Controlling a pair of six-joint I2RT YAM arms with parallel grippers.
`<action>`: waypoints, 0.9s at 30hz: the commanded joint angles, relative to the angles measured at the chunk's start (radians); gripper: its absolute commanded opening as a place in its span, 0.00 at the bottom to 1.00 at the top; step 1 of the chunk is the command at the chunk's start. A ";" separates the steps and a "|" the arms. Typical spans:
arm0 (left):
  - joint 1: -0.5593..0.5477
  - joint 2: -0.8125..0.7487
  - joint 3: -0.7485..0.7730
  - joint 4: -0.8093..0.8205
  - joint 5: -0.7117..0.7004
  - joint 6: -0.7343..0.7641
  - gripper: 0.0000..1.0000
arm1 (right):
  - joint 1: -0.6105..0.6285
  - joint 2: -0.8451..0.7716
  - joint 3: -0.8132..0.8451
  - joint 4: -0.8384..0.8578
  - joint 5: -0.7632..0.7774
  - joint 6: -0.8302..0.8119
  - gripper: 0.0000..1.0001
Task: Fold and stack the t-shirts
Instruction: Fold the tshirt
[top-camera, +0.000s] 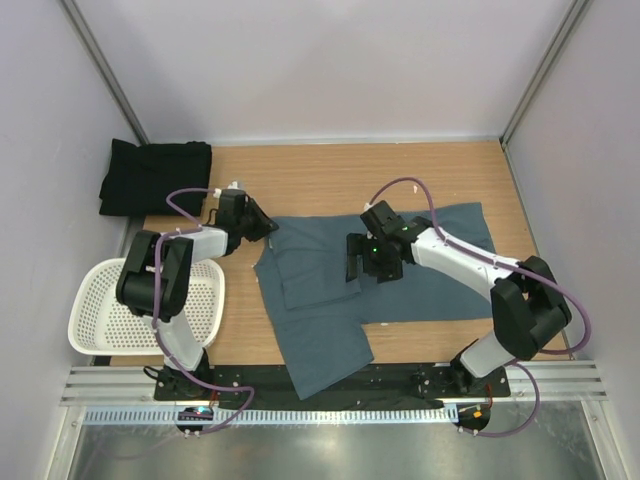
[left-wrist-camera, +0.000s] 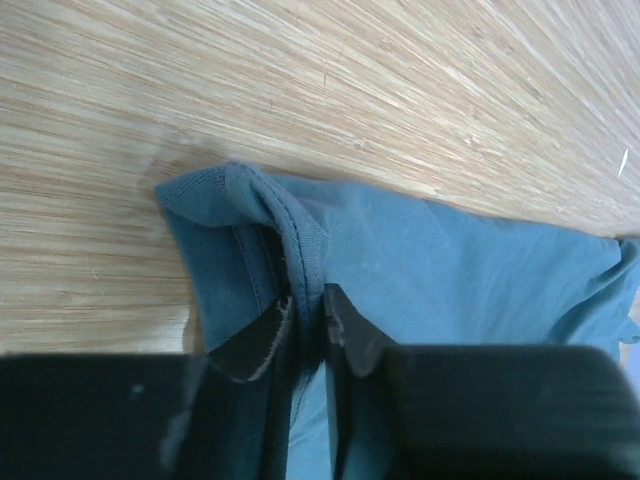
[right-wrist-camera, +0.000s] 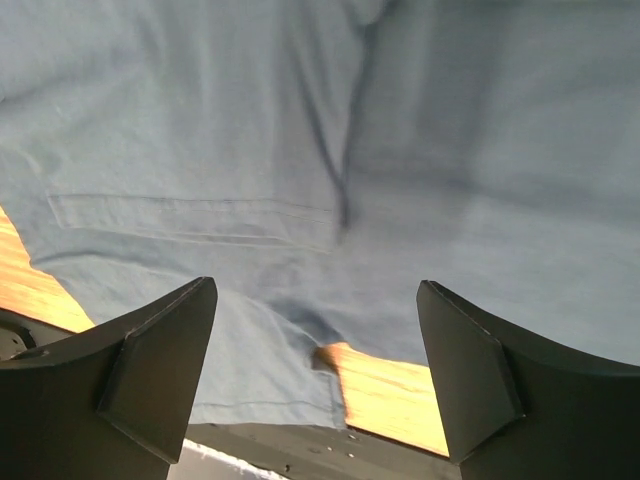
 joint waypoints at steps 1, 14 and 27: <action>-0.003 0.012 0.008 0.050 -0.007 0.001 0.16 | 0.049 0.039 0.008 0.113 -0.012 0.058 0.86; -0.003 -0.006 -0.026 0.050 -0.084 0.044 0.02 | 0.305 0.269 0.256 0.133 0.025 -0.059 0.77; -0.003 0.070 0.021 0.083 -0.044 0.127 0.00 | 0.457 0.462 0.428 0.138 0.175 -0.189 0.72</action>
